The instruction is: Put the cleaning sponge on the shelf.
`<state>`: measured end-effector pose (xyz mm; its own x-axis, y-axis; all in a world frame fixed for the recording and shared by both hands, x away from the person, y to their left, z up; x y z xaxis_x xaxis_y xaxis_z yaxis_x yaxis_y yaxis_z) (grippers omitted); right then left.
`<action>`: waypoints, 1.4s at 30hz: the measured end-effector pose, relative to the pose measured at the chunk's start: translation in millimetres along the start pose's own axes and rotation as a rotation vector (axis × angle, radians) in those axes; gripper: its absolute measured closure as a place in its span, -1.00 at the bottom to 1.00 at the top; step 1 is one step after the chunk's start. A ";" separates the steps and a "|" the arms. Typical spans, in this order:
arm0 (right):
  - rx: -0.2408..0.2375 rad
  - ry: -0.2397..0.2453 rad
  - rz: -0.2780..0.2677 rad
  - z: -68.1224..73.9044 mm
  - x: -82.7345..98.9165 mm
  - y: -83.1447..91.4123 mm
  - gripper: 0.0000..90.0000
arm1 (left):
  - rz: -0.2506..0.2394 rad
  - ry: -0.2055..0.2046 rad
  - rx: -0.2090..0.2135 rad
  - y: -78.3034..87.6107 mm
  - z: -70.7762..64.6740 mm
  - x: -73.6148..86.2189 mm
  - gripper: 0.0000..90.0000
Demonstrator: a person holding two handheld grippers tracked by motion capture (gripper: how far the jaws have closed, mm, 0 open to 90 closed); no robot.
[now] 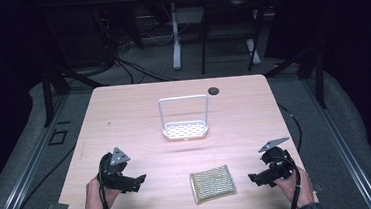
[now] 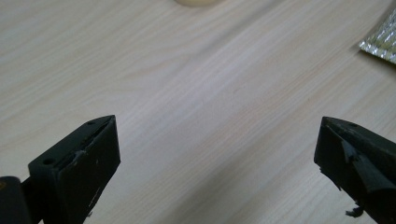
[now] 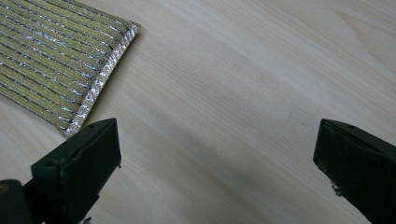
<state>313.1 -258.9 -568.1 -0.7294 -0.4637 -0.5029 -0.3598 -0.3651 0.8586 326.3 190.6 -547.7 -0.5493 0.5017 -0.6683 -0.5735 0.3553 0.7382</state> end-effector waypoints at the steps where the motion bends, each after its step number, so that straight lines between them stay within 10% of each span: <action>1: 0.001 0.001 0.001 -0.1 0.2 -0.3 -0.99 | -0.010 0.007 -0.007 0.1 0.0 -0.6 -1.00; 42: -0.024 -0.007 0.021 3.2 0.1 -10.2 -1.00 | 0.012 -0.275 0.246 -28.4 -112.8 -51.9 -1.00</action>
Point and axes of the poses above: each handheld gripper's, and its own axes: y roughly backward along the jaws, x roughly out of its underside, z roughly to its left, the point moved 4 cm from there along -y, roughly forward along the jaws, and after that the axes turned 3 degrees about -x, right-handed, at the moved point
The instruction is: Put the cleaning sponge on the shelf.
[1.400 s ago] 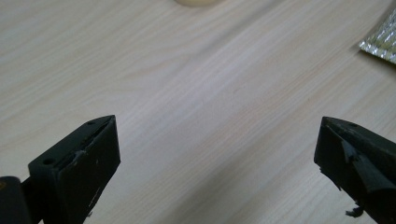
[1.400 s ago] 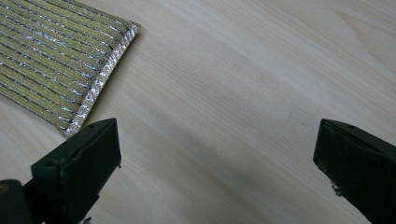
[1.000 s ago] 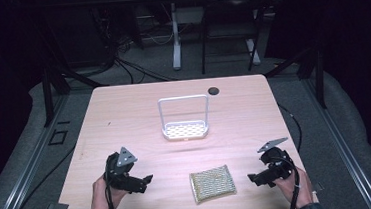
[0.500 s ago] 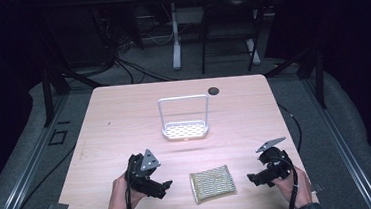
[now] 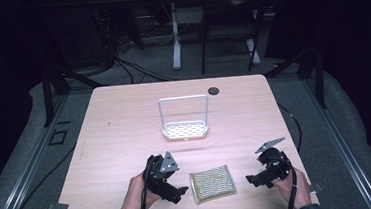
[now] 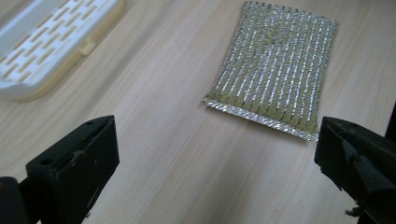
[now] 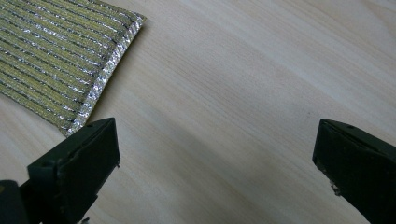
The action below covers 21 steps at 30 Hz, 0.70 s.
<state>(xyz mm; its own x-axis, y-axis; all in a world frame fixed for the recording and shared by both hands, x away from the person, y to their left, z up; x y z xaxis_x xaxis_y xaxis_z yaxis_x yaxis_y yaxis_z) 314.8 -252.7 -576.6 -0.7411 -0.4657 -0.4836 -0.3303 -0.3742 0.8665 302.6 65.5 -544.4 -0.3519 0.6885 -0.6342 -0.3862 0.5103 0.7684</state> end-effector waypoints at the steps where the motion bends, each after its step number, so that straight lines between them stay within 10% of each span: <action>1: -0.002 0.001 -0.001 0.2 0.1 0.5 -1.00 | 0.009 -0.018 0.011 -3.3 -3.2 -4.8 -1.00; 21: -0.016 0.015 0.023 4.4 -0.1 -0.7 -0.99 | 0.189 -0.146 0.188 -54.2 -35.3 -38.8 -1.00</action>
Point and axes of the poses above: each handheld gripper's, and its own axes: y roughly backward along the jaws, x roughly out of its underside, z roughly to its left, the point moved 4 cm from there along -y, roughly forward along the jaws, and after that the axes turned 3 degrees about -x, right-handed, at the moved point
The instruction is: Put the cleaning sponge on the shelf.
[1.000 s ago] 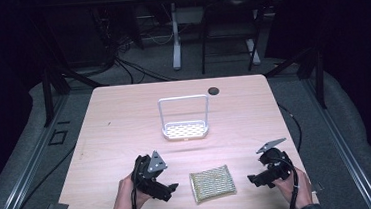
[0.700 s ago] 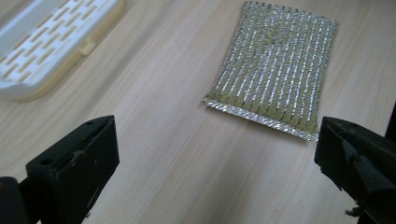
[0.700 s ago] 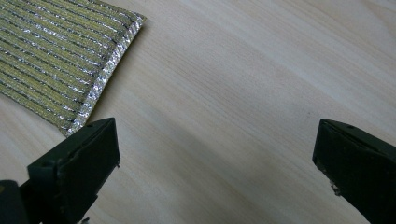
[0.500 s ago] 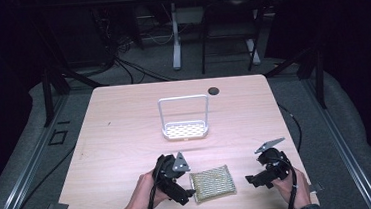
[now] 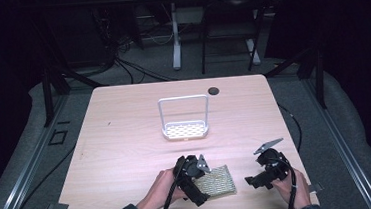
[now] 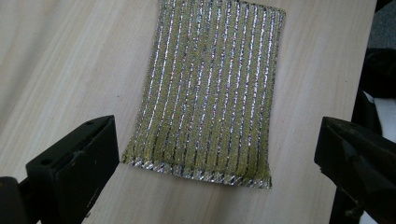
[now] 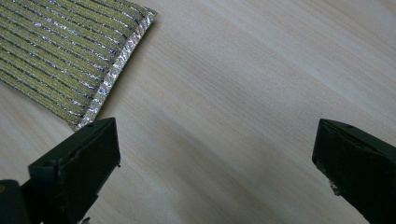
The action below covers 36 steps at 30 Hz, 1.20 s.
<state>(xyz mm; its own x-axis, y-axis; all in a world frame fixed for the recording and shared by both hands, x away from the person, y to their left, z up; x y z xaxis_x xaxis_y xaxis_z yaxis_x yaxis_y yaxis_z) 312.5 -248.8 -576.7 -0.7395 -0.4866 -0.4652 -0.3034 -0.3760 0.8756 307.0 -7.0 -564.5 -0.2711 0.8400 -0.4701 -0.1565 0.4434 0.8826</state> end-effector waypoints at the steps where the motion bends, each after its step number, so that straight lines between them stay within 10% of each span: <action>1: -0.001 0.002 -0.002 -0.3 0.4 -0.6 -0.99 | 0.001 0.000 0.004 -2.2 -0.1 -1.3 -1.00; 36: -0.013 -0.012 0.001 -2.0 1.9 0.9 -0.93 | 0.099 -0.063 -0.024 -32.9 -0.5 -1.9 -0.70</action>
Point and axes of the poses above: each handheld gripper's, and its own axes: y roughly backward along the jaws, x roughly out of its underside, z roughly to its left, the point moved 4 cm from there along -y, roughly forward along the jaws, and after that the axes turned 3 degrees about -x, right-handed, at the moved point
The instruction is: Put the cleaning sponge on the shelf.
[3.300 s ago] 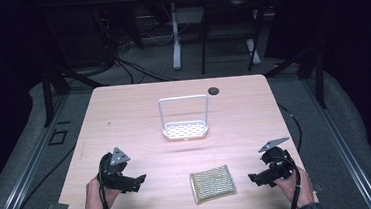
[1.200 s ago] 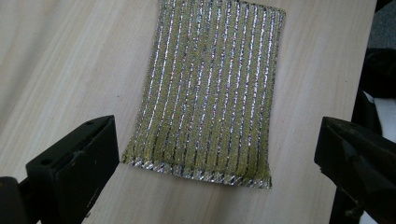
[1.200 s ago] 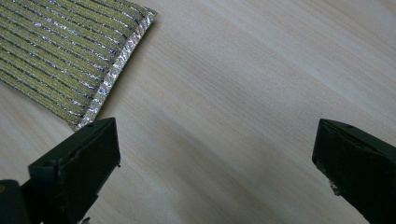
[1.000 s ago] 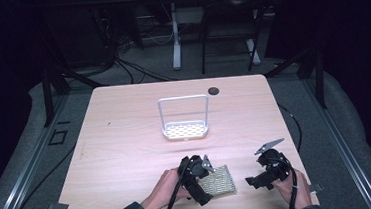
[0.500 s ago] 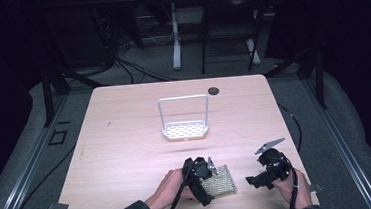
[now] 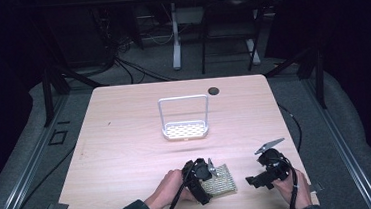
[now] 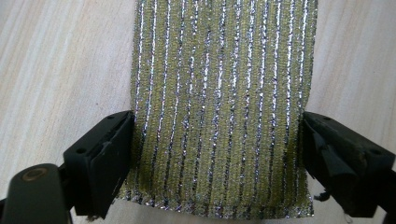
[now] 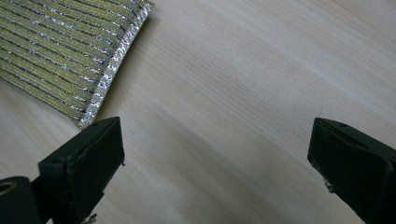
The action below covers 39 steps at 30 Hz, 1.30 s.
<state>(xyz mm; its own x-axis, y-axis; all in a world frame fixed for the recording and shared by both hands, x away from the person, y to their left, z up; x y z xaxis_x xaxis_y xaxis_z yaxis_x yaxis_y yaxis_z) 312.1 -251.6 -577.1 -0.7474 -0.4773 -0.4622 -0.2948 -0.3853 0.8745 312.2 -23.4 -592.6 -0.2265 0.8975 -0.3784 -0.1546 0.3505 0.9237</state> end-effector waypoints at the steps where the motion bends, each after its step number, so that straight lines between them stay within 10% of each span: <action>1: -0.001 0.000 0.002 -0.6 0.3 0.1 -0.92 | -0.007 0.007 -0.001 0.2 -1.4 0.0 -0.68; 22: 0.000 0.009 -0.006 1.6 -0.9 1.4 -0.88 | -0.106 0.009 -0.054 15.2 1.5 -1.6 -0.23; 39: 0.020 0.009 -0.035 0.9 -2.3 6.9 -0.85 | -0.190 0.135 -0.117 39.8 28.8 7.2 -0.23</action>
<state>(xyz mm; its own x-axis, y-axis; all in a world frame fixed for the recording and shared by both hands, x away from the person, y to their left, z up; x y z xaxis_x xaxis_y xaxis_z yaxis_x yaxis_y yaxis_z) 311.2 -252.5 -569.9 -0.7309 -0.4712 -0.4937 -0.3326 -0.3858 0.8606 332.1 4.8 -556.9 -0.3077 0.7720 -0.5562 -0.3151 0.4690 0.8251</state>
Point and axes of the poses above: each handheld gripper's, and its own axes: y roughly backward along the jaws, x roughly out of its underside, z roughly to its left, the point moved 4 cm from there along -y, roughly forward along the jaws, and after that the axes turned 3 degrees about -x, right-handed, at the moved point
